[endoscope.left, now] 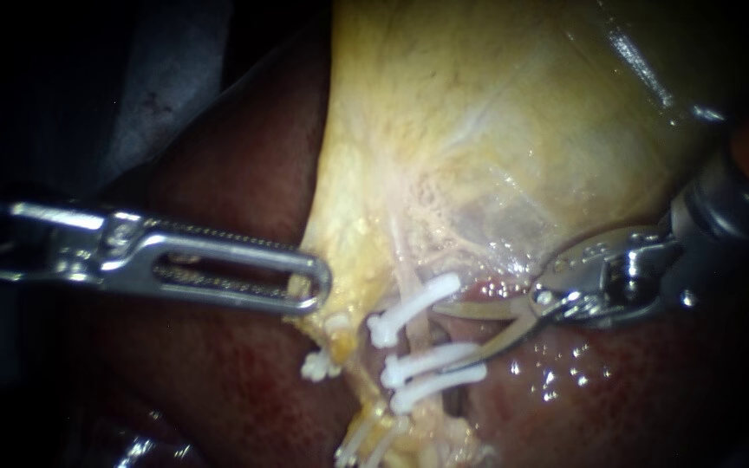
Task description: Go to the cutting position right tube
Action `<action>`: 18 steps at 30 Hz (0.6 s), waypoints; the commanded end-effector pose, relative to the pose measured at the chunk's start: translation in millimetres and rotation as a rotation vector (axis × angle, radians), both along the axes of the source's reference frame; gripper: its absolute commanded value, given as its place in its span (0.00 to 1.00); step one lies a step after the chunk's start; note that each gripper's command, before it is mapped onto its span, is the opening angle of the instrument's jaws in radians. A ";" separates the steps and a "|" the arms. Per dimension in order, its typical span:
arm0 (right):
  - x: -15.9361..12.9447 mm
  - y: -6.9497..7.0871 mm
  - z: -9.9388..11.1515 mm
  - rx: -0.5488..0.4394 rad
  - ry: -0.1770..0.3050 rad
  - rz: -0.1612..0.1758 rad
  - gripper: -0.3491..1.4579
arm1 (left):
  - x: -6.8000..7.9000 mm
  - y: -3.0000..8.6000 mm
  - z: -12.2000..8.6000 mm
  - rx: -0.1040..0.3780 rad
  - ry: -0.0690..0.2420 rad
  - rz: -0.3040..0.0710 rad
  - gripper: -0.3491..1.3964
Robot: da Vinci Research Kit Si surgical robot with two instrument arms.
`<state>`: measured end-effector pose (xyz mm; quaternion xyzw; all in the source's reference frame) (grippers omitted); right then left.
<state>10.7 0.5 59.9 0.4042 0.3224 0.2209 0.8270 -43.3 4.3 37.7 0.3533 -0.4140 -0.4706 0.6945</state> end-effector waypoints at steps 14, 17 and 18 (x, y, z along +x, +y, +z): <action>2.1 -0.5 1.0 0.027 0.011 -0.033 0.46 | 0.0 0.0 0.0 0.000 0.000 0.000 0.00; 2.6 -0.5 1.1 0.027 0.011 -0.032 0.44 | 0.0 0.0 0.0 0.000 0.000 0.001 0.00; 2.7 -0.4 1.2 0.027 0.010 -0.031 0.43 | 0.0 0.0 0.0 0.000 0.000 0.001 0.00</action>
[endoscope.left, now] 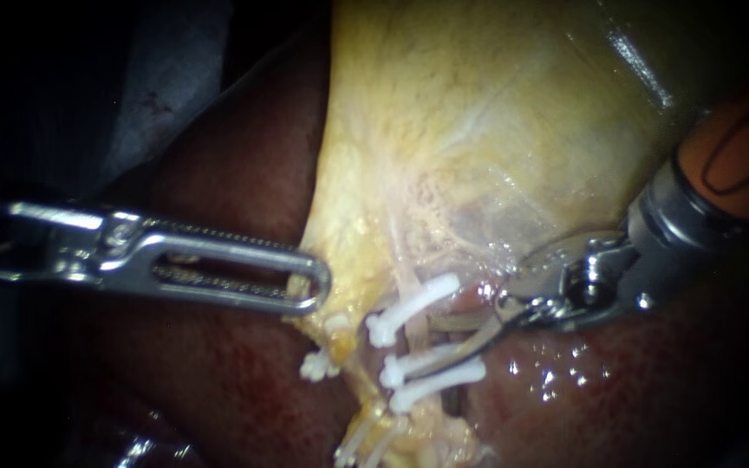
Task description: Go to the cutting position right tube
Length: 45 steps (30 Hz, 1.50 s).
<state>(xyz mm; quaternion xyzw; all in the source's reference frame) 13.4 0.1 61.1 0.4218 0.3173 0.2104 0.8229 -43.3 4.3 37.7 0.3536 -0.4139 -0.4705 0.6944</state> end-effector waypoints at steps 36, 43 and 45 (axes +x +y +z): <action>0.7 0.3 0.9 -0.007 -0.003 0.007 0.21 | 0.0 0.1 0.1 0.000 0.000 0.000 0.00; 0.6 0.3 0.9 -0.007 -0.003 0.006 0.22 | 0.0 0.1 0.1 0.000 0.000 0.000 0.00; 0.6 0.3 0.9 -0.007 -0.003 0.006 0.23 | 0.0 0.1 0.1 0.000 0.000 0.000 0.00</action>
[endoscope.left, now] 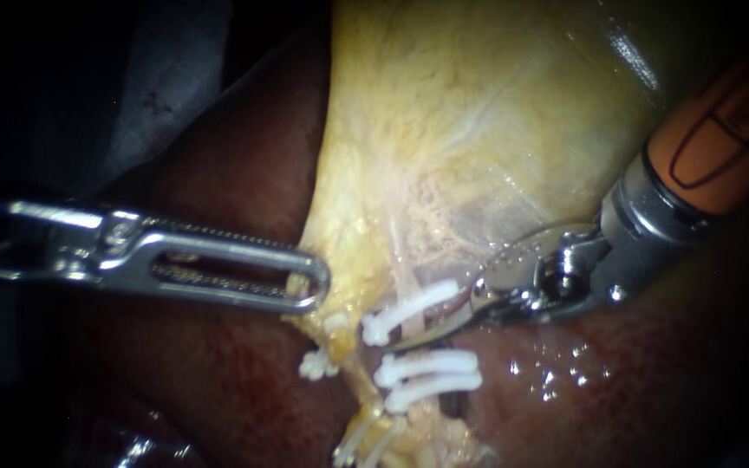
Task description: Go to the cutting position right tube
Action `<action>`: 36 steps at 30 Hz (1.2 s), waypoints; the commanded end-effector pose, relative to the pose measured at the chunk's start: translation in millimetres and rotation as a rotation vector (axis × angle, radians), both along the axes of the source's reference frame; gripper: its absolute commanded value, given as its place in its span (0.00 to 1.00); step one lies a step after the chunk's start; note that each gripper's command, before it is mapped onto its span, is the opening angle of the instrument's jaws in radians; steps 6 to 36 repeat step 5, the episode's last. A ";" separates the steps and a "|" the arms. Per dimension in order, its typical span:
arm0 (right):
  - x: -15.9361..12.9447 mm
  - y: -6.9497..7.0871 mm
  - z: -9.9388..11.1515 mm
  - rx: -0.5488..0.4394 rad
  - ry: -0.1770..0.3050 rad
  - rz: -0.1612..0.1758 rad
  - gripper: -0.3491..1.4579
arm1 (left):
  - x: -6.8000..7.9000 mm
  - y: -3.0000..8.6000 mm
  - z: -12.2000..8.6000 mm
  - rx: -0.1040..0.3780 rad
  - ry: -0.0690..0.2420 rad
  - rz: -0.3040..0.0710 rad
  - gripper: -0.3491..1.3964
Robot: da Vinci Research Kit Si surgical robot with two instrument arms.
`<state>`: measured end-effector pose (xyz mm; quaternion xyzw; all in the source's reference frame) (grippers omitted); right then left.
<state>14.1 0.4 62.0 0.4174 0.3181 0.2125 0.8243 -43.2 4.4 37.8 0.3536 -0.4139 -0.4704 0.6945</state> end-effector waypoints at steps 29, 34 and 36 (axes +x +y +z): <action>0.0 0.0 0.0 0.000 0.001 -0.001 0.23 | 0.0 0.0 0.0 0.000 0.000 0.000 0.00; 0.0 0.0 0.0 0.000 0.001 -0.001 0.23 | 0.0 0.0 0.0 0.000 0.000 0.000 0.00; 0.0 0.0 0.0 0.000 0.001 -0.001 0.23 | 0.0 0.0 0.0 0.000 0.000 0.000 0.00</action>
